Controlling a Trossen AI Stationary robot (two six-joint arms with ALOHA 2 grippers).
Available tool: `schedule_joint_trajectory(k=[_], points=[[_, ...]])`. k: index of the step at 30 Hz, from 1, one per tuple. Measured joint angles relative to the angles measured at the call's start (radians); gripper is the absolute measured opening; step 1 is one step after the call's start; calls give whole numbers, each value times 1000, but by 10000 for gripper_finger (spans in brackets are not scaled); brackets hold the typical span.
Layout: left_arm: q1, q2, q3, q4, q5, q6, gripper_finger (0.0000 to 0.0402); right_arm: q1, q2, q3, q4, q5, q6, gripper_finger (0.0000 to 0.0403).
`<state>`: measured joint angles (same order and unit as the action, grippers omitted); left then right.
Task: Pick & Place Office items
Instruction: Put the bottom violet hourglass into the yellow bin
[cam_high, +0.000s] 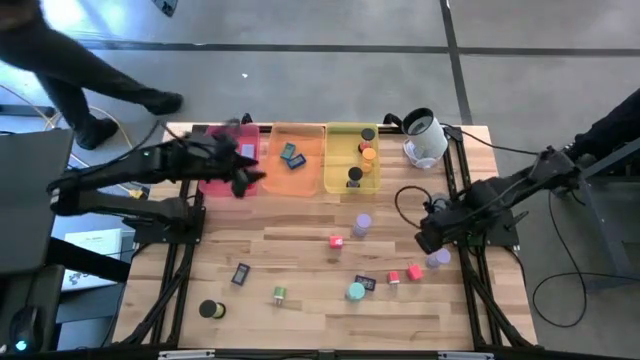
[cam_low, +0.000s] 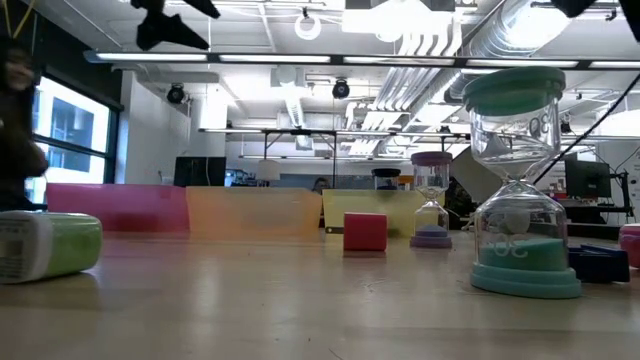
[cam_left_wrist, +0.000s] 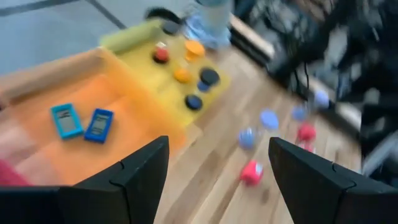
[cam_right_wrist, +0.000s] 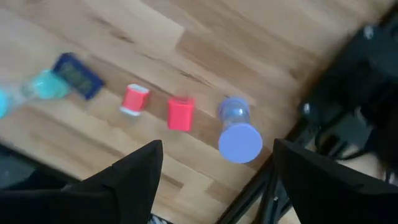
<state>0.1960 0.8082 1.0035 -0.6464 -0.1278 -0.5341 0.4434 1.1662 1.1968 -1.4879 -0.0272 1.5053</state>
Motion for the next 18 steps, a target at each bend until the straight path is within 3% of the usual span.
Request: schedule_joint_trajectory(k=[10,18], points=[[-171,175,0,0,-6,129,268,90,61,-82,-9,-136,272,295],[-208,261,0,5,-5,189,268,120,56,-150,36,-129,324,295]])
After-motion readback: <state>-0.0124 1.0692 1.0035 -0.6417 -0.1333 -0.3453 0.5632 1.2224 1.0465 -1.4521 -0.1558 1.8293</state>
